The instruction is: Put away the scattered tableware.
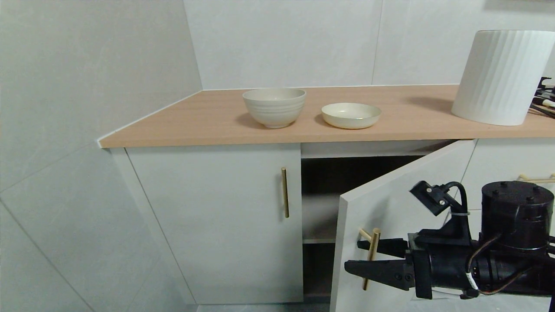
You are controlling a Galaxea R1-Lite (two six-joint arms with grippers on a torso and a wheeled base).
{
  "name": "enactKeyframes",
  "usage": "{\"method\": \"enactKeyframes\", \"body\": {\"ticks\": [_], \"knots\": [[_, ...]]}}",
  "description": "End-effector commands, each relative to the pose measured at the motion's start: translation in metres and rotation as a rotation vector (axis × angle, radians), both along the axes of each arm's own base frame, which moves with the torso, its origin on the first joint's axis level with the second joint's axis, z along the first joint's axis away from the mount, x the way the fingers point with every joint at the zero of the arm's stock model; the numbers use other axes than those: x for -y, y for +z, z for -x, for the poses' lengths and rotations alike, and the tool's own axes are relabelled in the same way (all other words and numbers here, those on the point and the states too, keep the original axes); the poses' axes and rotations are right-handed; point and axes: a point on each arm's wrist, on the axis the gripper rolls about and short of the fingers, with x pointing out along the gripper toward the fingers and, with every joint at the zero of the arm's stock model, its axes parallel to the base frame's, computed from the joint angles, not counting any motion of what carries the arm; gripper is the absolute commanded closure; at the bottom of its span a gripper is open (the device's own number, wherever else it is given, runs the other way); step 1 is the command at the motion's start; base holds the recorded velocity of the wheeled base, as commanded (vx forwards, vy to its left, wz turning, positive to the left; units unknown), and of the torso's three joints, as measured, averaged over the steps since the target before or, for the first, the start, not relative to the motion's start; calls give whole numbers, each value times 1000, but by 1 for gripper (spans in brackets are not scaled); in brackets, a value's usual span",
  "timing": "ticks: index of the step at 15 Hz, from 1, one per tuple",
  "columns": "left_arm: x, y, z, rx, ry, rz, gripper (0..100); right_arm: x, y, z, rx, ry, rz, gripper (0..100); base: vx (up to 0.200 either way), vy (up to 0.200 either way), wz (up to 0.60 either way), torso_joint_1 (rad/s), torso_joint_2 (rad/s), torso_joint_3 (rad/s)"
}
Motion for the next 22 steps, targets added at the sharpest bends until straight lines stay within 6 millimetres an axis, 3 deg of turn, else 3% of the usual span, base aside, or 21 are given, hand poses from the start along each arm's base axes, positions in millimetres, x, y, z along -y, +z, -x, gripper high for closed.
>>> {"method": "enactKeyframes", "body": {"ticks": [1, 2, 3, 5, 9, 17, 18, 22], "knots": [[5, 48, -77, -269, -232, 41, 0, 0, 1, 1, 2, 4, -2, 0, 0, 0, 0, 0, 0, 0], [6, 51, -93, -317, -269, 50, 0, 0, 0, 1, -2, 4, 0, 0, 0, 0, 0, 0, 0, 0], [12, 51, -136, -424, -333, 83, 0, 0, -2, 1, -7, 4, 4, 0, 0, 0, 0, 0, 0, 0], [26, 40, -184, -473, -397, 107, 0, 1, -2, 2, -5, 6, 4, 0, 0, 0, 0, 0, 0, 0], [62, 6, -235, -609, -494, 151, 0, -1, -2, 6, -7, 21, 4, 0, 0, 0, 0, 0, 0, 0], [105, -37, -247, -787, -594, 188, 0, -2, -4, 8, -13, 29, 8, 0, 0, 0, 0, 0, 0, 0], [107, -41, -250, -800, -594, 188, 100, -2, -4, 8, -14, 29, 9, 0, 0, 0, 0, 0, 0, 0], [116, -48, -265, -740, -607, 193, 100, -2, -4, 8, -14, 29, 9, 0, 0, 0, 0, 0, 0, 0]]}}
